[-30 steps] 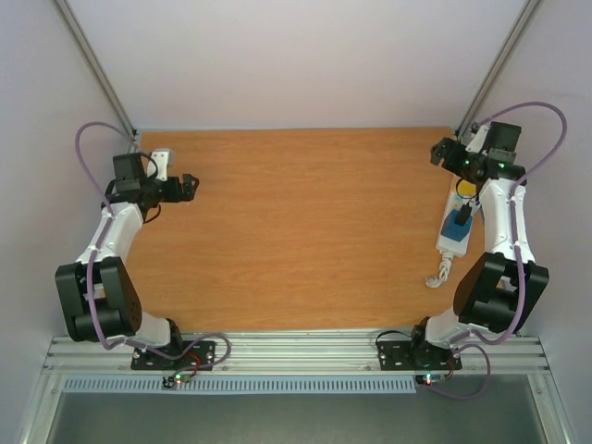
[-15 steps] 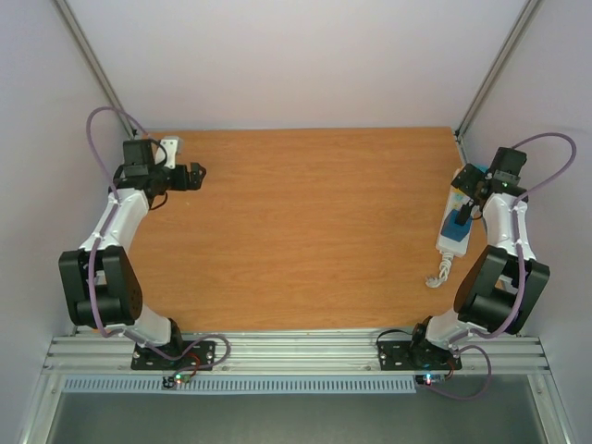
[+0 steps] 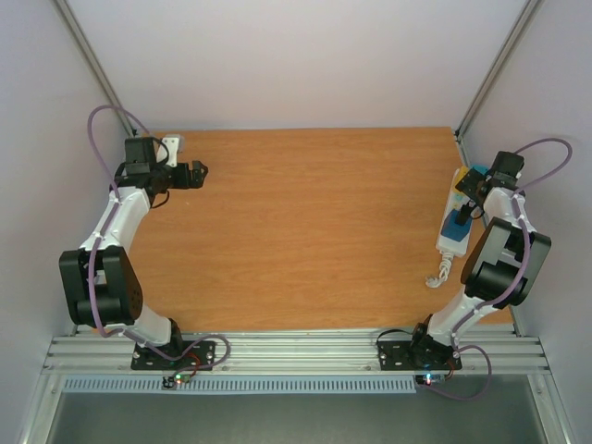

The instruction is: Pull the plug off the socket

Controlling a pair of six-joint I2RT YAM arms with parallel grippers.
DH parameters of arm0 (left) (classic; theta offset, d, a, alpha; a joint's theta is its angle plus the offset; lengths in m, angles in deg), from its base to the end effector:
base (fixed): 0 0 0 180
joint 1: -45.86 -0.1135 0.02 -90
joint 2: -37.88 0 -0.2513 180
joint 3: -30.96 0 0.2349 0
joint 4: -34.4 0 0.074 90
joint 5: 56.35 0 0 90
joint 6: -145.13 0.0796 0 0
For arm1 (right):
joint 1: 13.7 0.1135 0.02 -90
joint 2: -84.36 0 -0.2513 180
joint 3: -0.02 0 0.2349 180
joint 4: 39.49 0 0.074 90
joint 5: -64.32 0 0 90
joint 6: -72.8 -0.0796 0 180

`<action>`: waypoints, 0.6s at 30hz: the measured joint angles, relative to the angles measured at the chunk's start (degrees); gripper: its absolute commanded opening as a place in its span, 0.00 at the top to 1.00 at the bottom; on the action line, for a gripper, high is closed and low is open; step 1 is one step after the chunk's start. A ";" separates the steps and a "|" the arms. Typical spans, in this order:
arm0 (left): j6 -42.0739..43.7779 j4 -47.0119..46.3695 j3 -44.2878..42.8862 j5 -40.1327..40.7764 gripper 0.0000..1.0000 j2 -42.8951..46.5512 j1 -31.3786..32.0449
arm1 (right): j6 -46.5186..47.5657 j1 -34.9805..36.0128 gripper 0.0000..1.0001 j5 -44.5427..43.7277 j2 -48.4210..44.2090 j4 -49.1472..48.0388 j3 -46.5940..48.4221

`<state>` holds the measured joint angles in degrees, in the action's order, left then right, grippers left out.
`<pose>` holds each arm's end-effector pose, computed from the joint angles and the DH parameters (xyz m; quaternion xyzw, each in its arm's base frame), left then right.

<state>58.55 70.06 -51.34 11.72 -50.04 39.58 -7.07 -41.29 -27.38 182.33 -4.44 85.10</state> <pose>0.3569 0.0094 0.2441 0.0561 0.8960 -0.1384 0.4181 0.3416 -0.1812 0.1960 0.1469 0.9217 -0.1291 0.3351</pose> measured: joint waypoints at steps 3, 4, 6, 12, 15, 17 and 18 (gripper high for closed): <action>0.00 0.00 0.00 0.00 0.00 0.00 0.00 | -0.07 -0.07 0.01 -0.13 2.69 -0.26 1.38; -0.02 0.00 0.00 0.00 0.00 0.00 0.00 | -0.11 -0.09 0.01 -0.13 3.39 -0.31 1.90; -0.04 0.00 0.00 0.00 0.00 -0.02 0.00 | -0.24 -0.09 0.02 -0.04 4.50 -0.35 2.95; -0.07 0.00 -0.02 0.42 0.00 -0.02 0.00 | -0.59 -0.09 0.02 1.14 6.03 -0.15 3.61; -0.20 0.00 -0.07 0.42 0.00 -0.02 0.00 | -1.14 -0.09 0.03 2.25 6.69 0.15 3.61; -0.22 0.00 -0.13 0.39 0.00 -0.02 0.00 | -1.29 -0.09 0.04 2.60 6.97 0.61 3.61; -0.22 0.00 -0.17 0.42 0.00 -0.02 0.00 | -1.36 -0.09 0.04 2.75 7.02 0.87 3.61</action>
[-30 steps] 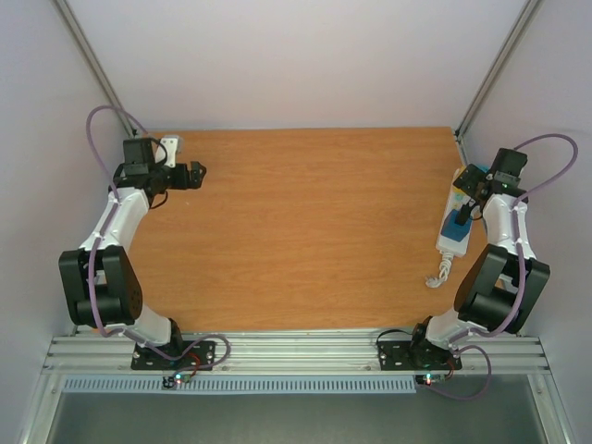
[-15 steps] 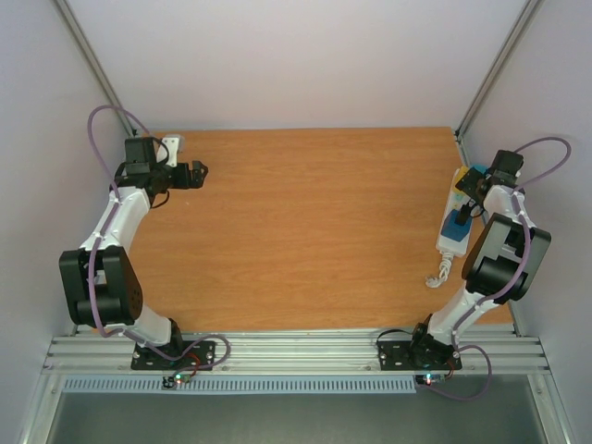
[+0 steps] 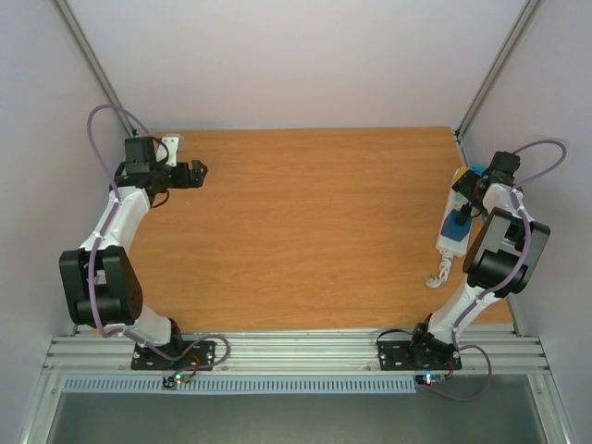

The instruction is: Pull the plug off the socket

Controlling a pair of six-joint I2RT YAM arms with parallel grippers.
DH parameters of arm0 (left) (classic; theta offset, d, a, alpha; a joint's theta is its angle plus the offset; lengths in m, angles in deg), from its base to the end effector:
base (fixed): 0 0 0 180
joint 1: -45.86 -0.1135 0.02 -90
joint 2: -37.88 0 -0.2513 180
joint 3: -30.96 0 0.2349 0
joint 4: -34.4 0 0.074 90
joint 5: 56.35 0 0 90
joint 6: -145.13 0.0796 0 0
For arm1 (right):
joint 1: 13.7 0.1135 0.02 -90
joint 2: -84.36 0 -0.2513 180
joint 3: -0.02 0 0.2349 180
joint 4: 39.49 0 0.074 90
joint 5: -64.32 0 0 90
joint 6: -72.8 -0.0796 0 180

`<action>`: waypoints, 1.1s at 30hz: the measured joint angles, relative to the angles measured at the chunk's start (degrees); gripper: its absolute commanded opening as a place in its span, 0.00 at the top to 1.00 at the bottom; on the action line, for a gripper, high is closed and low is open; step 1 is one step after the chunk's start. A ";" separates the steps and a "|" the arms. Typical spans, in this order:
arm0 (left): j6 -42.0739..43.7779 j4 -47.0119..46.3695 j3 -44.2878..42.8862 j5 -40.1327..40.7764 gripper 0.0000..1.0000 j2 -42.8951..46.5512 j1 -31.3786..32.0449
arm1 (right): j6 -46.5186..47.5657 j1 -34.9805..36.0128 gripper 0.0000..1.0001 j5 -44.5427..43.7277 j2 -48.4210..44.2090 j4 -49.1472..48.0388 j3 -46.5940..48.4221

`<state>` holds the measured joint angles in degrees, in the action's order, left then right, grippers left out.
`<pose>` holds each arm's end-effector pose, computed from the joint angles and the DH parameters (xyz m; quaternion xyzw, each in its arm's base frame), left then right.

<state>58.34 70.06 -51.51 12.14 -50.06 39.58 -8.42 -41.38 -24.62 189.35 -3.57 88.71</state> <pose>0.3574 0.0100 0.2449 0.0532 0.8962 -0.1357 0.4191 0.3589 -0.1866 0.1689 0.1524 0.9338 -0.0930 0.3102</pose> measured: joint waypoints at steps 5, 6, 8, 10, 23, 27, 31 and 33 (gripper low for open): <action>-0.04 -0.02 -0.02 0.04 0.00 -0.02 0.00 | -0.26 0.00 0.08 0.50 0.00 0.59 0.00; -0.07 -0.02 -0.02 0.04 0.00 -0.02 0.00 | -0.26 0.00 0.09 0.52 0.00 0.68 0.00; -0.17 -0.02 -0.02 0.04 0.00 0.00 0.00 | -0.33 0.00 0.12 0.57 0.02 0.90 0.00; -0.22 -0.02 -0.02 0.07 0.00 -0.02 0.00 | -0.33 0.00 0.15 0.68 0.07 0.98 0.00; -0.24 -0.04 -0.02 0.44 0.00 -0.02 0.00 | 0.35 0.13 0.29 0.94 0.72 1.22 -0.02; -0.24 -0.04 -0.02 0.59 0.00 -0.02 0.00 | 0.52 0.17 0.32 1.40 0.81 1.31 -0.02; -0.22 -0.04 -0.04 0.59 0.00 -0.02 0.00 | 0.96 0.42 0.34 2.01 0.81 1.62 -0.02; -0.22 -0.02 -0.04 0.63 0.00 -0.02 0.00 | 1.33 0.63 0.35 2.29 0.81 1.68 -0.02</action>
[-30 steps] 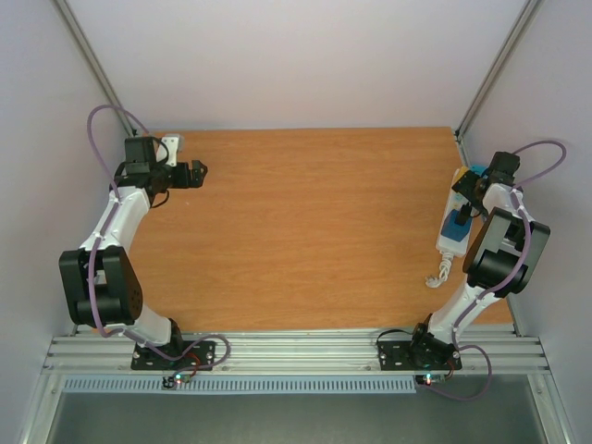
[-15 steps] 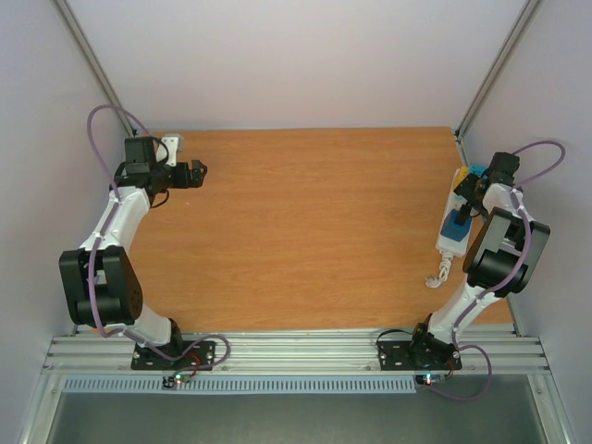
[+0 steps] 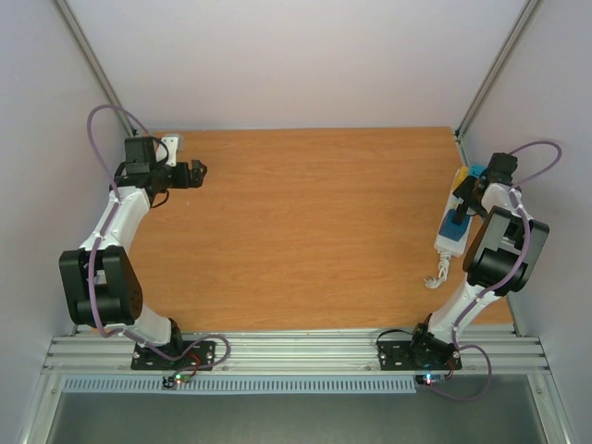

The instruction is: Pull the plug off the socket

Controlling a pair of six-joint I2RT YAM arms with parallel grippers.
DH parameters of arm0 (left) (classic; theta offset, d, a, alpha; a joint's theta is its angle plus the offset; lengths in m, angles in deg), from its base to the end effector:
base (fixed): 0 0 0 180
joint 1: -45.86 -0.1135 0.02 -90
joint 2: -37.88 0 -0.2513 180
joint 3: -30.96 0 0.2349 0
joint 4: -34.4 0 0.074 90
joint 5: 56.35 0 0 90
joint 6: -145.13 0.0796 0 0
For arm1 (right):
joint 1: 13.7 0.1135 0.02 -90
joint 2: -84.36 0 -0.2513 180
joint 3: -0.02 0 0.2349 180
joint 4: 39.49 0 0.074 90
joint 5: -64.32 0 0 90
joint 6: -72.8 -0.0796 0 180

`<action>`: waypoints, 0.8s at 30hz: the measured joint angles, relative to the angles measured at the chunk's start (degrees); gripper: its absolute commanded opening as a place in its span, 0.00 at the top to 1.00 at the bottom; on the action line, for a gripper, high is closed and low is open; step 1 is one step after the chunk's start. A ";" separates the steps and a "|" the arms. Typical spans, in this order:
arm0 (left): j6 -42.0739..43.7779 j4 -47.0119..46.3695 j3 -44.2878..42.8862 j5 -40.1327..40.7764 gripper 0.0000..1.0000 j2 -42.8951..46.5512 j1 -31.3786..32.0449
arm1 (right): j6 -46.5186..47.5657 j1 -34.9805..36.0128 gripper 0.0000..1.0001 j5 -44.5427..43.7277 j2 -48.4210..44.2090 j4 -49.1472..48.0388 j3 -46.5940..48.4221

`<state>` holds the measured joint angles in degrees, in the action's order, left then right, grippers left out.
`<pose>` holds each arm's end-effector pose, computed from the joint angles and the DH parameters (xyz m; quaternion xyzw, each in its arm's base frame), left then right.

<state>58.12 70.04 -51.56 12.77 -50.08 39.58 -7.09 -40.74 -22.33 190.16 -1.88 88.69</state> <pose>0.3577 0.0108 0.2449 0.0493 0.8970 -0.1315 0.4192 0.3597 -0.1784 0.1608 0.1315 0.9436 -0.0700 0.2958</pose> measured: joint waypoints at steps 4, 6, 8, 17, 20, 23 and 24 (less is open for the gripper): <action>0.00 -0.02 0.00 0.17 0.00 0.00 0.00 | 0.83 0.46 0.37 0.33 0.00 0.04 0.00; 0.00 0.00 0.00 0.22 0.00 0.00 0.00 | 1.53 0.92 0.38 1.03 0.00 0.15 0.00; 0.00 0.00 0.00 0.33 0.00 0.00 0.00 | 2.12 1.79 0.39 1.90 0.00 0.24 0.00; 0.02 0.00 0.00 0.59 0.00 0.02 0.00 | 4.85 6.54 0.41 7.91 0.15 1.68 0.39; 0.02 0.00 0.00 0.83 0.00 0.02 0.00 | 6.14 8.48 0.41 9.53 0.81 2.56 1.22; 0.04 0.00 0.00 0.90 0.00 0.07 0.00 | 7.37 11.21 0.43 11.28 1.53 3.13 2.08; 0.04 0.00 0.00 0.98 0.00 0.11 0.00 | 7.69 12.33 0.43 12.09 1.81 3.23 2.29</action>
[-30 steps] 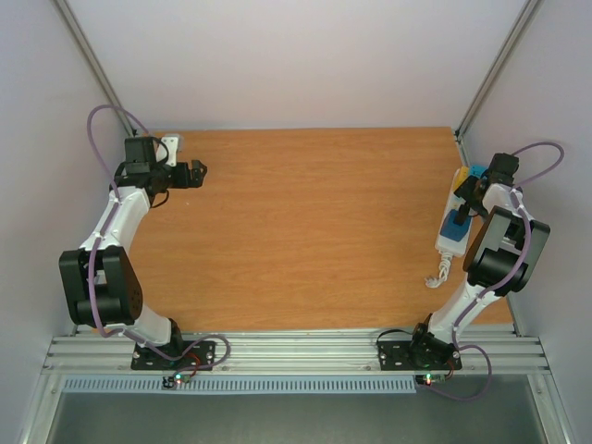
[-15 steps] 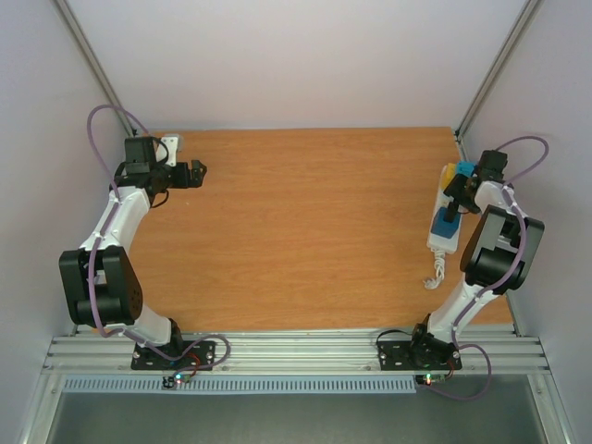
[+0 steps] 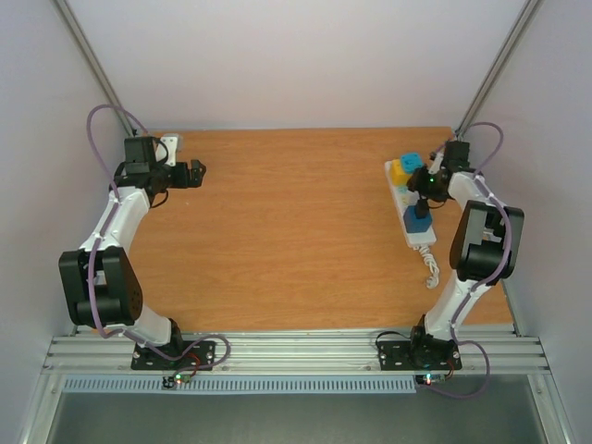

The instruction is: Pull the plug off the socket

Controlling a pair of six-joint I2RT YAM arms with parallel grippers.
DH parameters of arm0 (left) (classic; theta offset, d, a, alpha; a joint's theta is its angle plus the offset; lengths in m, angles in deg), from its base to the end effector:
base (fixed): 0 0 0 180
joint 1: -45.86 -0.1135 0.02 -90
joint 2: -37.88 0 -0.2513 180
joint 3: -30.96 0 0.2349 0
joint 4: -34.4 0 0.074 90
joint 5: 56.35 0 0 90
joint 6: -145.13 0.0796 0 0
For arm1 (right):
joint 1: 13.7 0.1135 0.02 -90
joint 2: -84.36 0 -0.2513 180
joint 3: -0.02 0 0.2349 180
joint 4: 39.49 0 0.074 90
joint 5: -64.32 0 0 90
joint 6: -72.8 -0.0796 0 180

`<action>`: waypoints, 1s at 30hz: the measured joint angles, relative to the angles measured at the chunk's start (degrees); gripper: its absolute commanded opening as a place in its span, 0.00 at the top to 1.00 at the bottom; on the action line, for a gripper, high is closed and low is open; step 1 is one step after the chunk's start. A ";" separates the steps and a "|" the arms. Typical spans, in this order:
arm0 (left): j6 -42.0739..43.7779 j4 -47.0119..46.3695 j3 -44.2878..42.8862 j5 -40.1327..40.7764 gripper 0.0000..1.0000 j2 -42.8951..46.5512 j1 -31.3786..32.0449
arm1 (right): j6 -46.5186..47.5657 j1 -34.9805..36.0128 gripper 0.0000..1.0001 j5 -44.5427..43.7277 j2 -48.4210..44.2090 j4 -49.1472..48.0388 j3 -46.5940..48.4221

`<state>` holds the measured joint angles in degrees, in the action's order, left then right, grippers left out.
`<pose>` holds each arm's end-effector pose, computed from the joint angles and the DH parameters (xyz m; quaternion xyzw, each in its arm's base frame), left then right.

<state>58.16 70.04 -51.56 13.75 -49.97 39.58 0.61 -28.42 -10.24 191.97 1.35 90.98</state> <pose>0.3577 0.0121 0.2452 0.0463 0.8978 -0.1235 0.4201 0.3943 -0.0817 0.1586 -0.0632 0.9500 0.0461 0.3024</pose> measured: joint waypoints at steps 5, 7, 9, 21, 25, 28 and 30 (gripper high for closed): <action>0.28 0.04 0.02 0.24 0.00 0.63 0.00 | 1.84 7.32 0.43 5.38 1.68 1.31 1.55; 0.48 0.15 0.02 0.26 0.00 0.96 0.00 | 2.75 10.45 0.43 7.80 2.34 2.19 2.05; 0.72 0.26 0.04 0.26 0.00 1.40 0.00 | 4.07 13.88 0.42 9.94 3.34 3.56 3.13; 3.15 2.21 2.69 -0.24 0.00 4.46 0.00 | 17.03 29.33 0.38 19.98 8.83 13.46 9.79; 3.91 3.15 3.32 -1.16 0.00 5.49 0.00 | 21.73 32.24 0.36 22.05 10.69 17.42 12.55; 4.57 3.43 4.07 -2.34 0.00 6.27 0.00 | 25.05 34.69 0.34 23.76 11.89 20.55 14.23; 5.27 3.69 4.72 -3.76 0.00 6.69 0.00 | 27.41 36.46 0.30 25.11 12.57 22.38 14.86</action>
<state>63.43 73.73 -46.84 9.99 -43.28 39.58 28.01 8.04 14.87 204.54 23.73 105.85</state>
